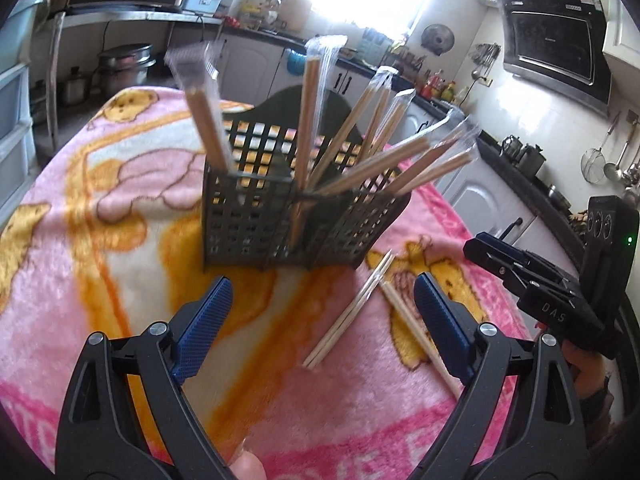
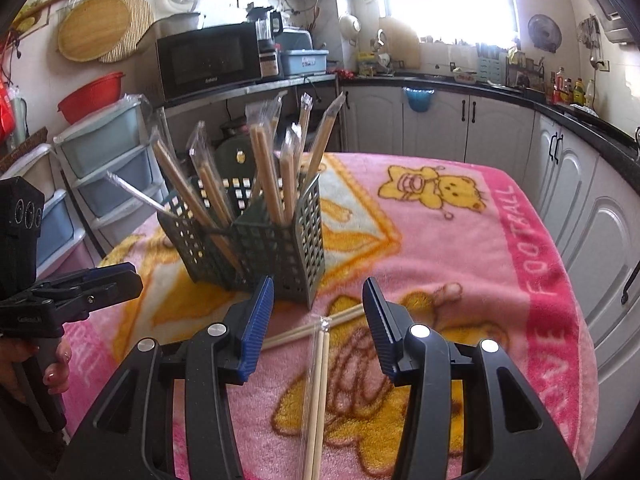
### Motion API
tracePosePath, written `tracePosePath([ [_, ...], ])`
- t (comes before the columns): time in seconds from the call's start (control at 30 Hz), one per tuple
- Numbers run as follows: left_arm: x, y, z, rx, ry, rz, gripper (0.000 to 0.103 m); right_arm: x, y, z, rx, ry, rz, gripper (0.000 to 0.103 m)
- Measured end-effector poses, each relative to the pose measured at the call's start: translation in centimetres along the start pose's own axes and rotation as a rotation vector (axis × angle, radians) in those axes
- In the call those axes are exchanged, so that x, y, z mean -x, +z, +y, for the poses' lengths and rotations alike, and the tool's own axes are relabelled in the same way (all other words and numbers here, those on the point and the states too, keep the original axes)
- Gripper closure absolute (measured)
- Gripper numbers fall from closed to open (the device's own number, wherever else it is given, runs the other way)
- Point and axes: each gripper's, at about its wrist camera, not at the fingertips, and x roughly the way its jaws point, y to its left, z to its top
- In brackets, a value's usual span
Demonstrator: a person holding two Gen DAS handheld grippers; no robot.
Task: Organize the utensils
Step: 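Withdraw both open tools and move toward the wrapped chopsticks on the blanket, then close the right tool on wrapped chopsticks while the left tool grasps another pair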
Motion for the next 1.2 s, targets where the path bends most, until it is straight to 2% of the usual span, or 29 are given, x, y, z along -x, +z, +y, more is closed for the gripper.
tracePosePath([
  [0.17, -0.8, -1.1, 0.6, 0.005, 0.001, 0.042, 0.019, -1.1, -0.7, 0.2, 0.014, -0.002, 0.042, 0.058],
  [0.27, -1.4, -1.7, 1.0, 0.022, -0.027, 0.075, 0.019, -2.1, -1.1, 0.2, 0.022, -0.004, 0.074, 0.058],
  [0.53, -2.6, -3.8, 1.7, 0.038, -0.059, 0.146, 0.036, -4.7, -2.1, 0.4, 0.035, 0.021, 0.143, 0.059],
  [0.8, -4.1, -5.4, 1.3, 0.025, -0.078, 0.201, 0.047, -7.3, -2.4, 0.1, 0.026, 0.039, 0.201, 0.062],
  [1.07, -5.5, -5.7, 0.6, -0.012, -0.059, 0.211, 0.056, -9.2, -2.3, -0.2, 0.023, 0.046, 0.239, 0.062],
  [1.2, -5.9, -5.7, 0.4, -0.034, -0.039, 0.209, 0.069, -9.9, -2.3, -0.2, 0.016, 0.058, 0.256, 0.065],
])
